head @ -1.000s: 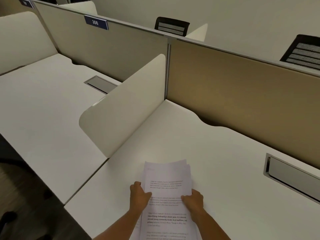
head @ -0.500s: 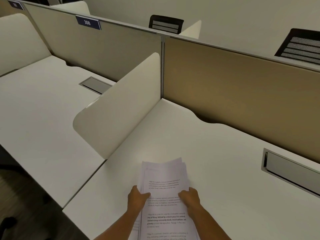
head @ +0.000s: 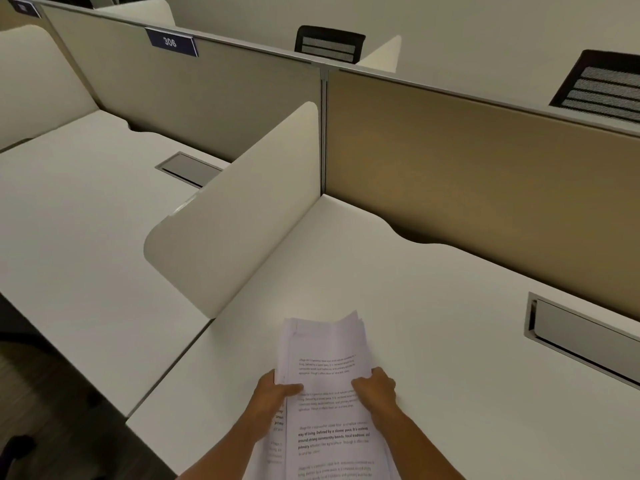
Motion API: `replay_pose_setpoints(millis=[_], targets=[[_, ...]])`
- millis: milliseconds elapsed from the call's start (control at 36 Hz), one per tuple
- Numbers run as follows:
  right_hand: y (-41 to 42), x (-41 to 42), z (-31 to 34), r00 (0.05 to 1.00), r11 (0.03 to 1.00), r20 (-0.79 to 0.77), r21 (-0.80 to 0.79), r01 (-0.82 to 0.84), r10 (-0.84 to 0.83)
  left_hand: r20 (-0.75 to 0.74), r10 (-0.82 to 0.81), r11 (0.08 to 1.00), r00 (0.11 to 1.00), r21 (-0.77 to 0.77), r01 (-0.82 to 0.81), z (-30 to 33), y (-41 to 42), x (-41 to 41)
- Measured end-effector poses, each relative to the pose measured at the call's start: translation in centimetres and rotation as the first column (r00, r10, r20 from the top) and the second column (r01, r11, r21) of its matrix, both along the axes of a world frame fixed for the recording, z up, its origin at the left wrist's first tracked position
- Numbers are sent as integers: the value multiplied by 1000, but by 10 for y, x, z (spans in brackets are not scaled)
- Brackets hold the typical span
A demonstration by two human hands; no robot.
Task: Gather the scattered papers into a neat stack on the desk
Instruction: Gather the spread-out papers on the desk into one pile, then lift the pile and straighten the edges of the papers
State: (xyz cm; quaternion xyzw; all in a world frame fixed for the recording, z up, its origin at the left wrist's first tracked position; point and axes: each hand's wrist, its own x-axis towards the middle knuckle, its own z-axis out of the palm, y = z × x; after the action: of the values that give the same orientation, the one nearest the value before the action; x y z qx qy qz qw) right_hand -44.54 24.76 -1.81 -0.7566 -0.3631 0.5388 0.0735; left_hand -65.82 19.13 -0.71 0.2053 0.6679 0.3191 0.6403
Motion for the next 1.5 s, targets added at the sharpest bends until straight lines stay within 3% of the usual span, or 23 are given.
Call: replay_pose_setpoints(millis=[250, 361, 472, 583, 944, 1222, 1500], targets=[[2, 24, 16, 898, 979, -392, -40, 200, -200, 128, -79, 997, 989, 32, 75, 25, 5, -8], [2, 41, 19, 888, 979, -416, -28, 202, -195, 139, -120, 991, 983, 68, 111, 40, 9, -14], [-3, 55, 31, 857, 963, -472, 54, 264, -209, 115, -135, 985, 984, 121, 121, 62, 9, -7], [-17, 74, 58, 828, 949, -547, 181, 259, -122, 45, -129, 974, 991, 192, 118, 85, 8, 7], [-83, 154, 124, 874, 779, -478, 512, 362, -91, -201, -184, 870, 962, 423, 254, 139, -22, 83], [-134, 193, 121, 870, 778, -480, 504, 375, -108, -108, -166, 865, 980, 461, 198, 136, -51, 134], [-142, 211, 126, 881, 804, -467, 496, 328, -72, -145, -227, 839, 963, 472, 269, 124, -53, 149]])
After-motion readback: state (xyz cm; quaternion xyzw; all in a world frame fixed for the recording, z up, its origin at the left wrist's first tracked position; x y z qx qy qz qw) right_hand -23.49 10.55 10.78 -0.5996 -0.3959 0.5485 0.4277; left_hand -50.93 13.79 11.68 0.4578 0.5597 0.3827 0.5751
